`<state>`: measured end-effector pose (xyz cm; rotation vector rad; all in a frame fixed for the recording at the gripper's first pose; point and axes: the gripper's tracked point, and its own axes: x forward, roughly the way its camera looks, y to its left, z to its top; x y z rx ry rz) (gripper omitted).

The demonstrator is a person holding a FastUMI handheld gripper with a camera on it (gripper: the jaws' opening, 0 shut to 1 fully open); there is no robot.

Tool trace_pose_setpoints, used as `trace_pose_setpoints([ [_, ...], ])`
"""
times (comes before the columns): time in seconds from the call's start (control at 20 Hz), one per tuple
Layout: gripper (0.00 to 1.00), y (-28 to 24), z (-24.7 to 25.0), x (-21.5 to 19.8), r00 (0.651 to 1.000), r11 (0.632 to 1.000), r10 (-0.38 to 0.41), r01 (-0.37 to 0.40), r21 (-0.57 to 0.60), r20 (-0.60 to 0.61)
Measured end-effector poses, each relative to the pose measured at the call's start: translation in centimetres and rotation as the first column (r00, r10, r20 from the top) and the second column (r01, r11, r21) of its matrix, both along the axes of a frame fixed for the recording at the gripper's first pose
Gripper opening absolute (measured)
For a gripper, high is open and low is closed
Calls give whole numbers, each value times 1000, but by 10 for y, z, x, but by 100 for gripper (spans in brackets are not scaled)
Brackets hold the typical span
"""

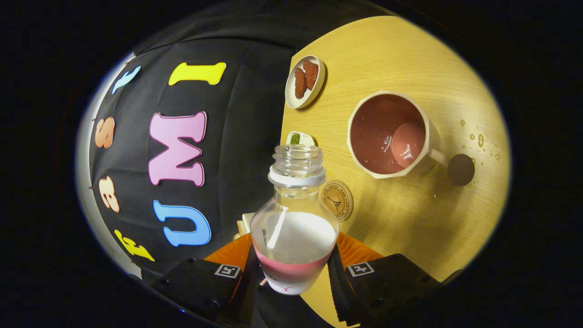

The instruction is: Take the bottle from table, then pour the juice into the cup, finally place the bottle on the coaster

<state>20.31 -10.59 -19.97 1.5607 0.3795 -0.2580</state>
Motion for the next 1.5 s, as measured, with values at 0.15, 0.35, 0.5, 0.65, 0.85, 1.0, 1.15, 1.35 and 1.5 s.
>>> trace_pose_setpoints([
  [0.15,70,-5,-3,2,999,996,-37,37,84,-13],
  [0.35,70,-13,-12,-4,997,979,-75,81,187,-36],
  [0.5,70,-13,-12,1,994,960,-97,105,260,-45],
  [0.65,70,-16,-10,1,993,945,-104,113,306,-47],
  [0.85,70,-17,-7,5,992,923,-116,129,364,-58],
  [1.0,70,-23,-1,5,987,888,-150,161,430,-59],
  [1.15,70,-26,0,7,984,866,-166,177,467,-66],
  [1.35,70,-29,2,11,979,824,-191,201,529,-75],
  [1.5,70,-30,5,10,976,799,-205,210,563,-73],
])
